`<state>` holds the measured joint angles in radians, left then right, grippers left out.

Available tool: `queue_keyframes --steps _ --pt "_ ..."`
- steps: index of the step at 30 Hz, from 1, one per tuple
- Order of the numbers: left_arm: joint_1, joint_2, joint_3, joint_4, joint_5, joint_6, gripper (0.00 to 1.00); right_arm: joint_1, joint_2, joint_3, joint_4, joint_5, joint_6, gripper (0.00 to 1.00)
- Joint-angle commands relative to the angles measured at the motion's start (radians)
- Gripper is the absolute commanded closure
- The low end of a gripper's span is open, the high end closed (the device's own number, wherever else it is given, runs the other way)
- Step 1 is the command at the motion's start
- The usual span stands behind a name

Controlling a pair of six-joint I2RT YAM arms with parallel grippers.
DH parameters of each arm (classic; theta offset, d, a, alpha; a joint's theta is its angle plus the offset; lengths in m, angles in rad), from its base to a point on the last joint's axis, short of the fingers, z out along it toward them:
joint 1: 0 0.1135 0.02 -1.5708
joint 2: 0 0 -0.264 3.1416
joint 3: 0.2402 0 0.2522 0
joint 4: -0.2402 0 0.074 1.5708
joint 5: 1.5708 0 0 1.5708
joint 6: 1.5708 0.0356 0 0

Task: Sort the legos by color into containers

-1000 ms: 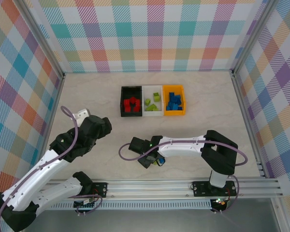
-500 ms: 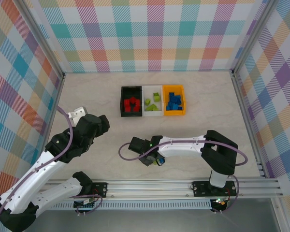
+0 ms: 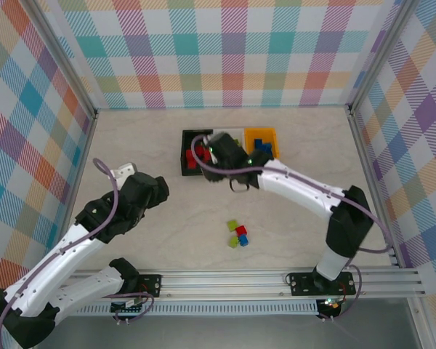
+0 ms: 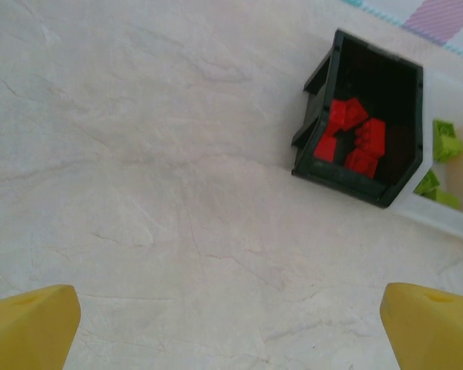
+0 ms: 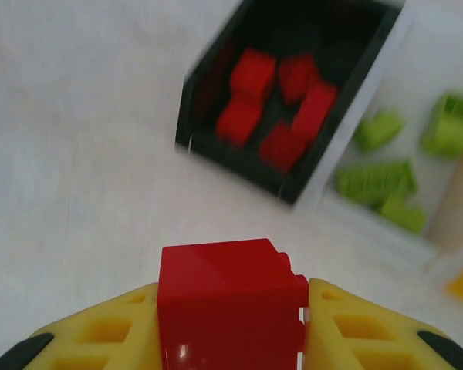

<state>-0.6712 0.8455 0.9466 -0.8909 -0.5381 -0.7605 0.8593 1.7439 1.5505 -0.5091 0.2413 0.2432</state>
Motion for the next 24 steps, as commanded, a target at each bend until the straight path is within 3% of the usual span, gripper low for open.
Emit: queue_keyframes --steps 1,11,14,16,19,21,24 --pt "0.009 0.018 -0.031 0.045 0.060 0.036 0.00 -0.049 0.168 0.161 0.013 -0.039 -0.030 0.67" --pt "0.009 0.099 -0.086 0.087 0.147 0.058 0.00 -0.123 0.655 0.781 -0.186 -0.027 -0.011 0.65" --pt "0.009 0.098 -0.085 0.088 0.149 0.062 0.00 -0.132 0.706 0.863 -0.218 -0.038 0.006 0.46" --pt "0.009 0.096 -0.084 0.091 0.152 0.066 0.00 -0.133 0.687 0.860 -0.206 -0.043 0.007 0.34" --pt "0.009 0.097 -0.080 0.099 0.161 0.071 0.00 -0.129 0.606 0.806 -0.188 -0.047 0.004 0.29" --pt "0.009 0.098 -0.080 0.110 0.172 0.079 0.00 -0.123 0.510 0.703 -0.168 -0.048 0.012 0.27" --pt "0.009 0.102 -0.069 0.109 0.172 0.082 0.00 -0.108 0.312 0.411 -0.102 -0.074 0.059 0.24"
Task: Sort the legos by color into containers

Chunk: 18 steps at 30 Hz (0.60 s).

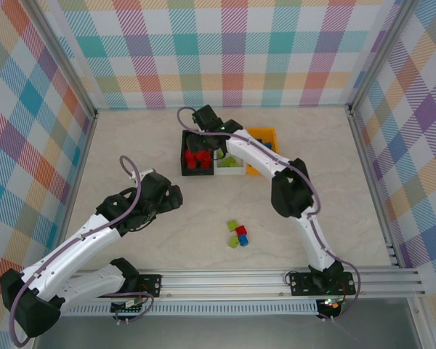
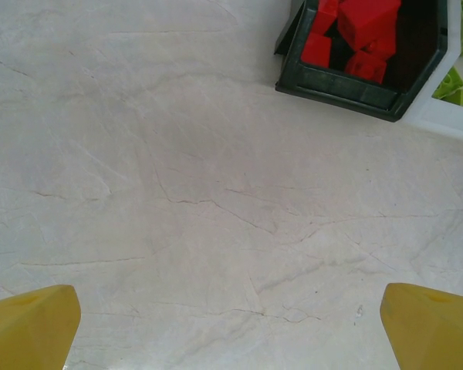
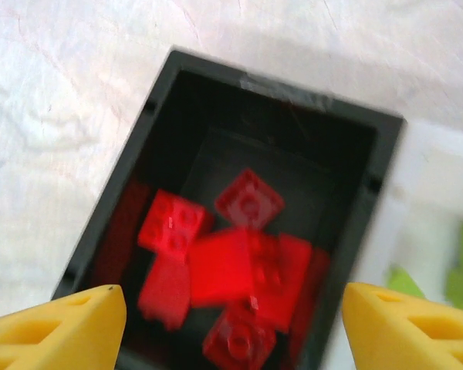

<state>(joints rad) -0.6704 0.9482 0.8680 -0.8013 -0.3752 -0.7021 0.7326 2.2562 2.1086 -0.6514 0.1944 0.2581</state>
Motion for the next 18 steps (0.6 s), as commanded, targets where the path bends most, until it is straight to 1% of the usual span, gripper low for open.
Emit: queue_keyframes --steps 1,4,6,9,12,15,18 --pt "0.008 0.000 0.011 0.019 0.006 0.024 0.00 0.023 -0.266 -0.239 0.057 -0.044 0.063 0.24" --pt "0.008 -0.001 0.015 0.019 -0.004 0.027 0.00 0.041 -0.454 -0.530 0.080 -0.077 0.114 0.22" --pt "0.008 0.000 0.017 0.021 -0.006 0.027 0.00 0.067 -0.555 -0.698 0.067 -0.078 0.127 0.18" --pt "0.008 0.002 0.017 0.025 -0.009 0.028 0.00 0.101 -0.639 -0.872 0.011 -0.076 0.165 0.19" --pt "0.008 0.011 0.013 0.030 -0.010 0.027 0.00 0.120 -0.697 -1.031 0.032 -0.098 0.215 0.20" --pt "0.009 0.021 0.008 0.033 -0.009 0.021 0.00 0.158 -0.689 -1.088 0.060 -0.082 0.212 0.19" --pt "0.010 0.033 0.006 0.036 -0.007 0.017 0.00 0.197 -0.640 -1.088 0.105 -0.069 0.192 0.19"
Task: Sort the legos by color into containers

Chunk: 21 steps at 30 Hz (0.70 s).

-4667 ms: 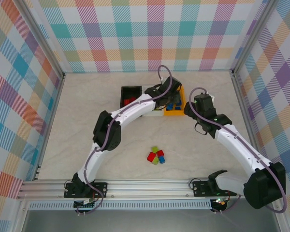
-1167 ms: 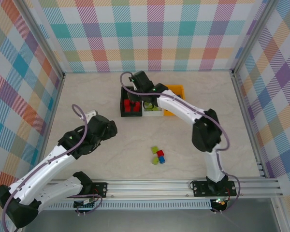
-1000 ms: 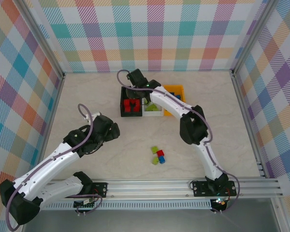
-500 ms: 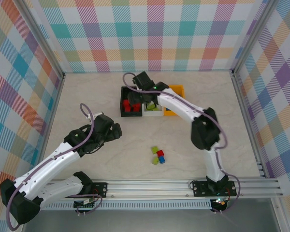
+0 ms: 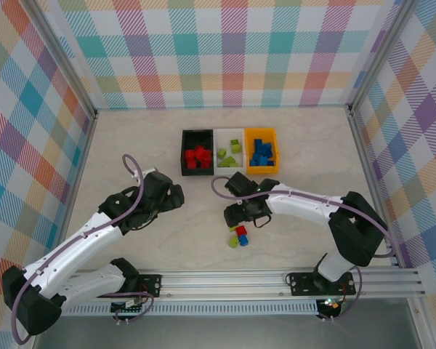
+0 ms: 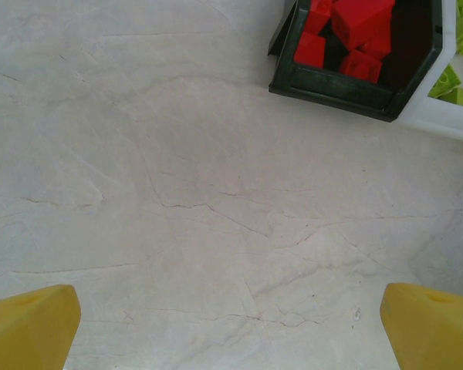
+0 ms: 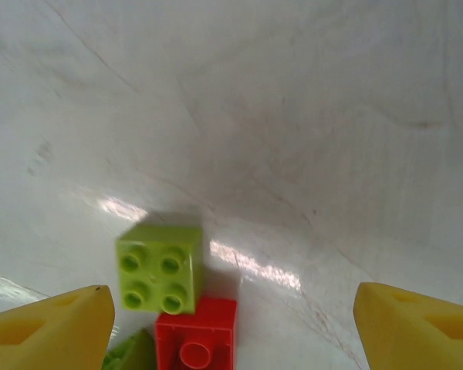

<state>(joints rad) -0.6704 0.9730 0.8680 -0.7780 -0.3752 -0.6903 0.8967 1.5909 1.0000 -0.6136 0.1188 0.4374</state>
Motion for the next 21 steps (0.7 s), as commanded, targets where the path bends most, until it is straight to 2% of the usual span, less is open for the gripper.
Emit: queue_keyframes --steps 1,6,14,16,21 --pt "0.009 0.013 0.008 0.013 -0.005 0.006 0.00 0.042 0.042 0.026 0.075 0.020 0.011 0.19" --pt "0.009 0.015 0.004 0.005 -0.002 0.000 0.00 0.061 0.086 0.044 0.127 0.027 -0.009 0.21" --pt "0.009 0.015 -0.001 0.004 -0.011 -0.003 0.00 0.086 0.153 0.065 0.040 0.049 0.004 0.35" --pt "0.009 0.018 -0.005 0.008 -0.012 -0.004 0.00 0.097 0.172 0.059 0.035 0.051 0.004 0.39" --pt "0.011 0.023 -0.007 0.010 -0.011 -0.005 0.00 0.112 0.199 0.055 0.047 0.062 0.004 0.56"
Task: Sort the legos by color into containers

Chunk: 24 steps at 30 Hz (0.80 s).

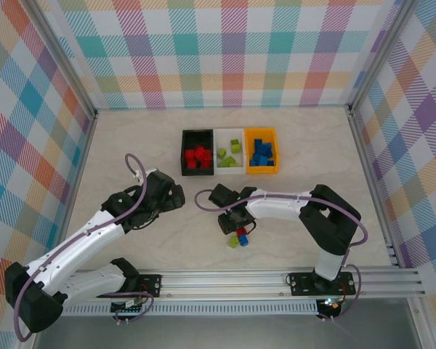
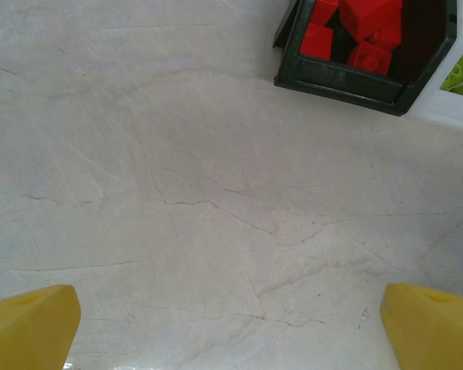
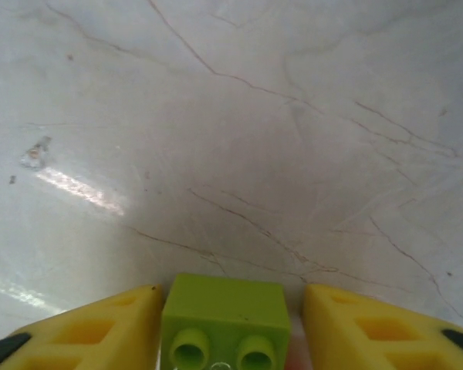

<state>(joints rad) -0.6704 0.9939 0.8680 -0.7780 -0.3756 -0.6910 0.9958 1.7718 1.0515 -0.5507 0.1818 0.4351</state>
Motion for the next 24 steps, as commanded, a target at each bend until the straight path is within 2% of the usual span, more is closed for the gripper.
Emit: queue_keyframes --steps 1,3,7,12,14,20,24 --pt "0.011 0.002 -0.006 0.008 -0.011 -0.003 0.00 0.014 0.012 0.003 -0.008 -0.002 0.007 0.59" --pt "0.011 0.002 -0.006 0.003 -0.013 -0.001 0.00 0.015 -0.010 0.005 0.006 -0.002 0.007 0.63" --pt "0.011 0.007 -0.007 0.006 -0.010 0.000 0.00 0.000 -0.084 0.034 0.021 0.061 -0.011 0.67" --pt "0.011 0.013 -0.014 0.014 -0.007 -0.004 0.00 -0.135 -0.149 0.163 0.038 0.098 -0.088 0.68" --pt "0.011 0.016 -0.017 0.016 -0.005 -0.009 0.00 -0.200 -0.106 0.251 0.040 0.088 -0.116 0.68" --pt "0.010 0.001 -0.020 0.001 0.002 -0.018 0.00 -0.345 0.158 0.535 0.049 0.070 -0.159 0.67" --pt "0.011 -0.009 -0.020 -0.016 0.001 -0.019 0.00 -0.379 0.341 0.775 -0.022 0.060 -0.170 0.65"
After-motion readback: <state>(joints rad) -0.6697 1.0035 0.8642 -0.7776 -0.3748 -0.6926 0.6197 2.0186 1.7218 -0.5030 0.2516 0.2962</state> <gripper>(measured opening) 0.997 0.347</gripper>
